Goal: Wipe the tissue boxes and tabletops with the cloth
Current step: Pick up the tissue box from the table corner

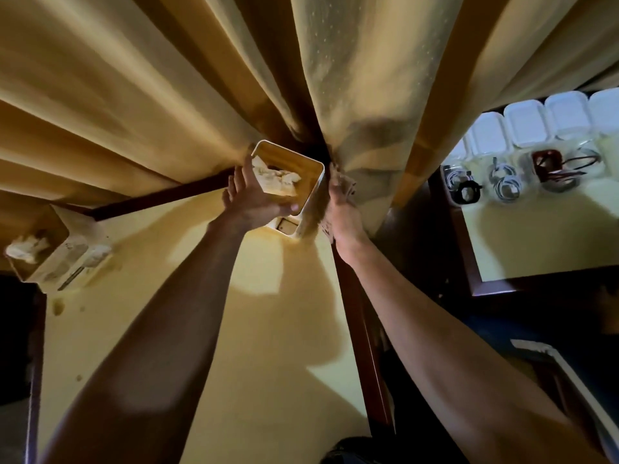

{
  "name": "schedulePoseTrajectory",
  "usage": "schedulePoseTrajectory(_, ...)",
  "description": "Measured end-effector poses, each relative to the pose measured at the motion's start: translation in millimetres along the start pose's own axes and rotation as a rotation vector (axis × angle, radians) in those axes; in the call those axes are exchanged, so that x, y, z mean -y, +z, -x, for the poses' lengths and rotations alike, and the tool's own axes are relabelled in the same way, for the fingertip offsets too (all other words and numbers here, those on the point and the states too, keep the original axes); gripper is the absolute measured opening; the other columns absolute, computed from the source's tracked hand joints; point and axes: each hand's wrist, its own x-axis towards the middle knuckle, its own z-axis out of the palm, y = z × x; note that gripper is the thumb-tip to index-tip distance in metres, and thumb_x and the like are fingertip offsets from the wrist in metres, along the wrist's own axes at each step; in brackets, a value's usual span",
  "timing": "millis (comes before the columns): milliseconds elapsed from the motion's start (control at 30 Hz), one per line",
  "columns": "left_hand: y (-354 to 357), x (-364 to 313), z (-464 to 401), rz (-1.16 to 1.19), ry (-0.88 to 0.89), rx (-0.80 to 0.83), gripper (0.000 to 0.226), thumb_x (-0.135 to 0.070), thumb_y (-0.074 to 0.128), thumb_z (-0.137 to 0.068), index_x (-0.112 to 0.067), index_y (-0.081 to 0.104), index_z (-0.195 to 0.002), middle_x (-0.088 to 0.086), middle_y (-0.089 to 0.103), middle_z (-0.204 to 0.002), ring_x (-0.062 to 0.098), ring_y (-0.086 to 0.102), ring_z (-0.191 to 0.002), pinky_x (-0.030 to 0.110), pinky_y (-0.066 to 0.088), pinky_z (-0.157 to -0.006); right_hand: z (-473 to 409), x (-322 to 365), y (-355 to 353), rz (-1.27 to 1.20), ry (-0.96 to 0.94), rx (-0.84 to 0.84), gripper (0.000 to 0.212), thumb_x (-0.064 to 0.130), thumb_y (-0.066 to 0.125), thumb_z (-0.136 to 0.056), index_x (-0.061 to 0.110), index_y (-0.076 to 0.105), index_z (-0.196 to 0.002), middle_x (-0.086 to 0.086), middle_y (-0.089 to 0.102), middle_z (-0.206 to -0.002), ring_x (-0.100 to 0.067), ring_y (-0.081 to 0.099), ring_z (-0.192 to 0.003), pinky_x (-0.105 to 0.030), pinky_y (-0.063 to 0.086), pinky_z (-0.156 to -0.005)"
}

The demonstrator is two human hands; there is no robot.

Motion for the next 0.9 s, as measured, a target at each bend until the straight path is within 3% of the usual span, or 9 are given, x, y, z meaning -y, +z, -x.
schedulePoseTrajectory(167,5.9,-0.9,-0.3,0.016,0.017,-0.051,0.149,-0.049,0.096,-0.061,-0.023,-0.01,-0.163,0.013,0.015,-0.169,0.034,0.009,-0.159,0.052,0.009,-0.128,3.9,5.1,33.8,0.003,-0.175,0.015,0.07,0.066,0.035,-0.105,0.037,0.017,-0.166,0.002,0.02,-0.174,-0.019,0.02,-0.16,-0.041,0.019,-0.129)
schedulePoseTrajectory(333,6.0,-0.2,2.3,0.012,0.042,-0.046,0.146,-0.045,0.093,-0.067,-0.023,-0.015,-0.163,0.012,0.01,-0.17,0.031,0.004,-0.159,0.052,0.003,-0.128,25.3,-20.3,54.7,-0.076,-0.194,-0.019,0.066,0.047,0.028,-0.113,0.027,-0.004,-0.168,0.006,-0.002,-0.176,-0.001,0.009,-0.153,0.0,0.018,-0.11)
schedulePoseTrajectory(367,7.0,0.0,2.4,0.012,0.042,-0.048,0.146,-0.046,0.093,-0.067,-0.024,-0.016,-0.163,0.011,0.009,-0.171,0.03,0.002,-0.159,0.052,0.003,-0.128,32.5,-29.9,59.1,-0.071,-0.173,-0.006,0.07,0.055,0.028,-0.111,0.029,-0.004,-0.168,0.007,-0.002,-0.176,-0.001,0.008,-0.154,-0.006,0.016,-0.117)
schedulePoseTrajectory(433,8.4,0.8,3.1,0.007,0.042,-0.046,0.149,-0.051,0.094,-0.066,-0.027,-0.017,-0.162,0.009,0.006,-0.172,0.031,0.001,-0.16,0.054,0.003,-0.128,39.4,-53.9,69.6,-0.077,-0.047,0.008,0.091,0.081,0.031,-0.095,0.033,0.004,-0.168,0.008,0.006,-0.176,-0.013,0.006,-0.161,-0.037,0.009,-0.131)
schedulePoseTrajectory(500,9.2,2.3,3.9,-0.002,0.049,-0.041,0.15,-0.057,0.093,-0.065,-0.027,-0.018,-0.162,0.009,0.003,-0.172,0.032,-0.001,-0.16,0.056,0.003,-0.127,40.1,-61.8,73.6,-0.114,0.058,0.032,0.102,0.09,0.033,-0.085,0.034,0.011,-0.167,0.006,0.012,-0.175,-0.022,0.01,-0.162,-0.052,0.01,-0.13)
schedulePoseTrajectory(633,9.1,2.0,6.0,0.024,0.039,-0.048,0.143,-0.041,0.091,-0.07,-0.029,-0.017,-0.162,0.009,0.005,-0.172,0.031,-0.003,-0.16,0.055,0.002,-0.127,16.7,-20.6,67.8,-0.1,0.006,-0.05,0.095,0.092,0.022,-0.085,0.044,-0.003,-0.164,0.01,0.005,-0.176,-0.028,0.008,-0.162,-0.058,0.009,-0.129)
schedulePoseTrajectory(700,9.0,1.0,6.2,0.041,0.034,-0.043,0.137,-0.027,0.086,-0.071,-0.03,-0.016,-0.162,0.009,0.006,-0.171,0.03,-0.004,-0.16,0.055,0.001,-0.127,-2.4,-1.0,59.1,-0.1,-0.064,-0.074,0.1,0.091,0.023,-0.085,0.036,0.004,-0.167,0.006,0.009,-0.176,-0.022,0.014,-0.161,-0.053,0.018,-0.128)
schedulePoseTrajectory(800,9.9,1.5,5.3,0.037,0.032,-0.04,0.142,-0.038,0.091,-0.069,-0.03,-0.016,-0.162,0.009,0.005,-0.172,0.03,-0.005,-0.16,0.055,0.001,-0.127,-21.6,-3.6,46.5,-0.091,-0.026,-0.084,0.087,0.078,0.033,-0.092,0.029,0.026,-0.165,0.002,0.032,-0.17,-0.022,0.034,-0.155,-0.047,0.036,-0.121)
schedulePoseTrajectory(900,12.6,1.4,4.0,0.03,0.027,-0.048,0.147,-0.051,0.092,-0.067,-0.031,-0.018,-0.162,0.009,0.002,-0.173,0.03,-0.004,-0.16,0.057,0.002,-0.126,-5.1,-10.0,52.3,-0.089,-0.06,-0.122,0.084,0.082,0.027,-0.094,0.04,0.015,-0.166,0.008,0.018,-0.174,-0.022,0.021,-0.16,-0.043,0.02,-0.127)
